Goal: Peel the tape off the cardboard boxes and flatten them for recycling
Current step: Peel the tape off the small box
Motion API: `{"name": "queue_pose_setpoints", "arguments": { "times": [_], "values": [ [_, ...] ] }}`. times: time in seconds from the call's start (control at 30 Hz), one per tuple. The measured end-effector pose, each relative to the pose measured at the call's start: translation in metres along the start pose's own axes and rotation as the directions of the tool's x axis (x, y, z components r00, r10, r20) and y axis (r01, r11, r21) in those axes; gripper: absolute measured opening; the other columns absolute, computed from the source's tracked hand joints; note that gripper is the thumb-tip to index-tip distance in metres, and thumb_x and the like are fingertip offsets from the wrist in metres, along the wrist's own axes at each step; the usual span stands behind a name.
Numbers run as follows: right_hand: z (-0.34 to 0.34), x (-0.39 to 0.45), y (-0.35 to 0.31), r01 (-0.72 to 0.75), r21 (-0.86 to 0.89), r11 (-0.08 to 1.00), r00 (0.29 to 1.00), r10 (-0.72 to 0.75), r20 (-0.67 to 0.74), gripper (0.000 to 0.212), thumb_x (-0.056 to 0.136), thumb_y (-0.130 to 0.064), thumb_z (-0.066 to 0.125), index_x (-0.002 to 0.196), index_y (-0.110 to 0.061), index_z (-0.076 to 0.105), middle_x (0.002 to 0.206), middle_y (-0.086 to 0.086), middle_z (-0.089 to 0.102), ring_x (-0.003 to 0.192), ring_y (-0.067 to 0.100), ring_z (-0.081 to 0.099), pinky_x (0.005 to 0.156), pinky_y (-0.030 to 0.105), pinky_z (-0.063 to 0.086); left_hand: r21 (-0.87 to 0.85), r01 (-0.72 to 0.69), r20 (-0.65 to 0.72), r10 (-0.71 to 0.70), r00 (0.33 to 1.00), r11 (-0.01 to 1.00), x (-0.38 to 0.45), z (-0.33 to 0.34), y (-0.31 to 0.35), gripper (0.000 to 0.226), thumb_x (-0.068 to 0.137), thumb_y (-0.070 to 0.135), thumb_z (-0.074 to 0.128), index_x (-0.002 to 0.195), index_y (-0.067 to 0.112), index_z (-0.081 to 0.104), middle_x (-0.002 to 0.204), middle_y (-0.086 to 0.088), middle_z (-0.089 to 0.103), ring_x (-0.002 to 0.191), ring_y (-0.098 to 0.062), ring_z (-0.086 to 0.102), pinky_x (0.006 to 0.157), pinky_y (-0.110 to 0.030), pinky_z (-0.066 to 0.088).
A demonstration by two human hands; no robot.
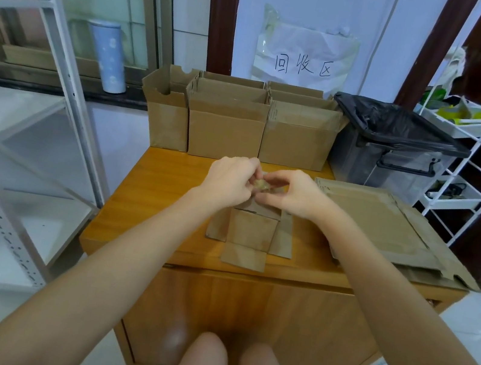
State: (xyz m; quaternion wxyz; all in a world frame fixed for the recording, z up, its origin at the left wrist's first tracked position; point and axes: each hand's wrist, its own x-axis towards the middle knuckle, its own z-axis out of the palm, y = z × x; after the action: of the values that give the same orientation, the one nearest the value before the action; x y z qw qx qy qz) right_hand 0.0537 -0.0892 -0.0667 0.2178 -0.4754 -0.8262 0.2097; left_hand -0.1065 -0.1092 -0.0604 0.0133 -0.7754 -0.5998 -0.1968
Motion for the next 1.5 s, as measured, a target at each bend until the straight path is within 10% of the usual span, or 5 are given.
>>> {"name": "queue_pose_setpoints", "arguments": {
  "times": [0.3,0.6,0.97,1.37,1.5],
  "values": [
    [0.001,0.007,0.01,0.054,0.111,0.992,0.996,-0.045,-0.08,0.02,0.086,-0.006,0.067,0.105,-0.009,0.071,0.099,0.002,0.07,0.086,0.004,0.062,0.078,0.006,0.046,-0.231,0.109,-0.125,-0.141,0.982,0.967,-0.005,0.015,-0.003,0.013,0.084,0.027,0.069,0.086,0.037,0.06,0.09,0.015,0.057,0.085,-0.01,0.058,0.065,-0.024,0.039],
    [0.009,0.014,0.013,-0.01,0.273,0.962,0.983,0.06,-0.176,0.028,0.092,-0.007,0.059,0.081,-0.031,0.069,0.085,0.0,0.068,0.074,0.017,0.064,0.073,0.03,0.058,-0.524,0.198,0.203,-0.105,0.974,0.828,0.006,-0.007,-0.014,0.015,0.088,0.033,0.061,0.079,0.032,0.072,0.091,0.009,0.07,0.091,-0.021,0.067,0.074,-0.044,0.059],
    [0.008,0.011,0.006,-0.132,0.495,0.859,0.968,0.22,-0.123,0.021,0.098,-0.01,0.045,0.114,-0.005,0.056,0.097,0.008,0.061,0.081,0.014,0.062,0.061,0.018,0.055,-0.126,0.134,0.095,-0.123,0.988,0.983,0.016,0.007,0.001,0.045,0.08,0.037,0.075,0.119,0.024,0.058,0.102,0.008,0.068,0.101,-0.016,0.061,0.086,-0.034,0.051],
    [0.01,0.013,-0.002,-0.121,0.241,0.963,0.99,0.134,-0.039,0.044,0.097,-0.042,0.048,0.087,-0.004,0.066,0.068,-0.001,0.058,0.064,0.013,0.055,0.065,0.033,0.051,-0.149,0.046,-0.134,-0.066,0.989,0.988,0.004,0.025,0.0,0.023,0.091,0.032,0.061,0.093,0.025,0.039,0.089,0.003,0.059,0.076,-0.02,0.056,0.059,-0.029,0.041],
    [0.006,0.009,-0.002,-0.095,0.308,0.947,0.994,0.109,-0.029,0.027,0.094,-0.035,0.057,0.098,-0.009,0.067,0.08,-0.005,0.062,0.069,0.007,0.055,0.057,0.018,0.048,-0.298,0.077,-0.116,-0.116,0.986,0.951,0.004,0.028,-0.001,0.025,0.085,0.017,0.066,0.087,0.023,0.042,0.085,0.004,0.058,0.072,-0.018,0.053,0.058,-0.029,0.043]
  ]
}}
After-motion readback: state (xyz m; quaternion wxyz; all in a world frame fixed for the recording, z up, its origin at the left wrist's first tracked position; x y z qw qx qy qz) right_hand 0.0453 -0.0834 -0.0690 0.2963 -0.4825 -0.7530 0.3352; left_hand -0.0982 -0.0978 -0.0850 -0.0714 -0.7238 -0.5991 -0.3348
